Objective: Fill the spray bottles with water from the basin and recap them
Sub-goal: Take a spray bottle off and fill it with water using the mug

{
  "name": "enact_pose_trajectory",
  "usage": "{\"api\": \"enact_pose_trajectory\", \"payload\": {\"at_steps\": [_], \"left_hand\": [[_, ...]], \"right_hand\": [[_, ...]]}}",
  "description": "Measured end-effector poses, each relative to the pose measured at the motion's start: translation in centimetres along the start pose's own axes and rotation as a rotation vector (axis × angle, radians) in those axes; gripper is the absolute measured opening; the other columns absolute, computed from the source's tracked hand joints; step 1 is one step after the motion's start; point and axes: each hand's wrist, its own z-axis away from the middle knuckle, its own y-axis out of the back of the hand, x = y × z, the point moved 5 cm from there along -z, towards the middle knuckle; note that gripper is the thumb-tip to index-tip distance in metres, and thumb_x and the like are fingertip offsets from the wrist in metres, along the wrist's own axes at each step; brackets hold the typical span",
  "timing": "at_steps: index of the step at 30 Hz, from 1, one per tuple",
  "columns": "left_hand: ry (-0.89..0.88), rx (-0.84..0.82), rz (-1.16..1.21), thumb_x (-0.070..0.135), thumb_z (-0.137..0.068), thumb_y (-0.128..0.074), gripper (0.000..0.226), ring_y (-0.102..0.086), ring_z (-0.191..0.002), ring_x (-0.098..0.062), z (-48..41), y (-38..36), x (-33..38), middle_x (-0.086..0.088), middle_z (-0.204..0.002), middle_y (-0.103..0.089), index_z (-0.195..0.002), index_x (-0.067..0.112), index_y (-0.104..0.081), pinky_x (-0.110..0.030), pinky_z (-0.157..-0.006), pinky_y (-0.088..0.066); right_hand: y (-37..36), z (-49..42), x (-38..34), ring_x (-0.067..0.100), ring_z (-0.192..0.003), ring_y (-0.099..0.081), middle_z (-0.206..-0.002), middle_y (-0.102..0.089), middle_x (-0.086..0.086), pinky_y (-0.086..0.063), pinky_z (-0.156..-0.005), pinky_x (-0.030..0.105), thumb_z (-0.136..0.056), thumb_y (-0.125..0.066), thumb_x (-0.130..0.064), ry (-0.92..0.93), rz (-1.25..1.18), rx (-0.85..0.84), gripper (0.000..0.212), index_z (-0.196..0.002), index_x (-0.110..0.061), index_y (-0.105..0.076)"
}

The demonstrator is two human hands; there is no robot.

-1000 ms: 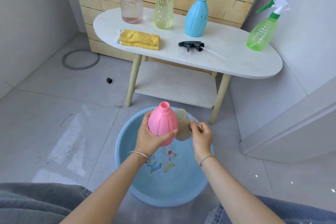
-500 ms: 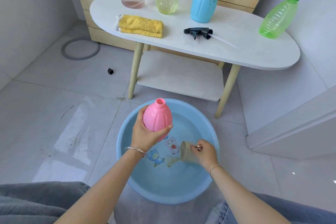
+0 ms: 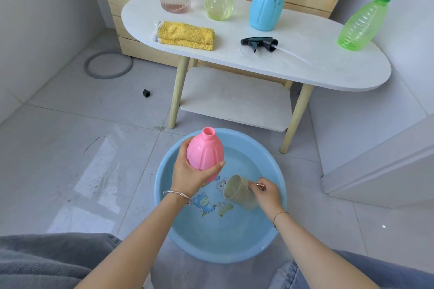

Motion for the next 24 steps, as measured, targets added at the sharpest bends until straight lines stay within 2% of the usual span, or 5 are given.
{"api": "enact_pose_trajectory", "payload": {"at_steps": [2, 5, 8, 15, 24], "left_hand": [[-0.004, 0.008, 0.001, 0.03, -0.054, -0.093, 0.077, -0.057, -0.094, -0.006, 0.1, 0.1, 0.2, 0.01, -0.111, -0.056, -0.114, 0.04, -0.045, -0.007, -0.053, -0.047], [-0.022, 0.03, -0.008, 0.048, -0.046, -0.088, 0.079, -0.057, -0.099, -0.005, 0.1, 0.5, 0.7, 0.015, -0.112, -0.055, -0.111, 0.049, -0.042, -0.007, -0.06, -0.049], [-0.03, 0.043, 0.01, 0.054, -0.042, -0.085, 0.081, -0.057, -0.101, -0.004, 0.4, 0.8, 1.4, 0.019, -0.113, -0.055, -0.11, 0.052, -0.041, -0.01, -0.064, -0.05], [-0.076, 0.025, 0.014, 0.056, -0.039, -0.083, 0.082, -0.059, -0.099, -0.003, 1.3, 0.6, 3.0, 0.017, -0.11, -0.057, -0.111, 0.047, -0.045, -0.012, -0.065, -0.051], [-0.179, -0.108, -0.088, 0.03, -0.052, -0.094, 0.077, -0.055, -0.097, 0.008, 2.5, -1.1, 4.4, 0.023, -0.108, -0.056, -0.111, 0.045, -0.046, -0.019, -0.071, -0.054]], "right_hand": [[0.7, 0.1, -0.8, 0.014, -0.057, -0.026, -0.054, -0.028, -0.005, -0.026, -0.056, 0.024, -0.083, -0.065, -0.011, -0.06, -0.15, 0.024, 0.044, -0.056, -0.018, -0.031], [2.3, 0.5, -3.4, 0.018, -0.064, -0.032, -0.06, -0.028, -0.001, -0.035, -0.072, 0.032, -0.07, -0.071, -0.026, -0.083, -0.325, 0.043, 0.038, -0.059, -0.017, -0.036], [4.4, 0.8, -7.3, 0.018, -0.067, -0.049, -0.071, -0.039, 0.005, -0.046, -0.083, 0.032, -0.08, -0.07, -0.018, -0.041, -0.436, 0.013, 0.029, -0.067, -0.014, -0.045], [11.3, 3.9, -18.5, 0.008, -0.057, -0.055, -0.046, -0.044, -0.011, -0.048, -0.082, 0.032, -0.087, -0.065, -0.01, 0.221, -0.498, -0.039, 0.039, -0.06, -0.014, -0.037], [14.8, 8.6, -23.8, 0.021, -0.069, -0.052, -0.063, -0.049, 0.007, -0.045, -0.076, 0.029, -0.071, -0.077, -0.018, 0.43, -0.444, -0.05, 0.038, -0.055, -0.018, -0.042]]}}
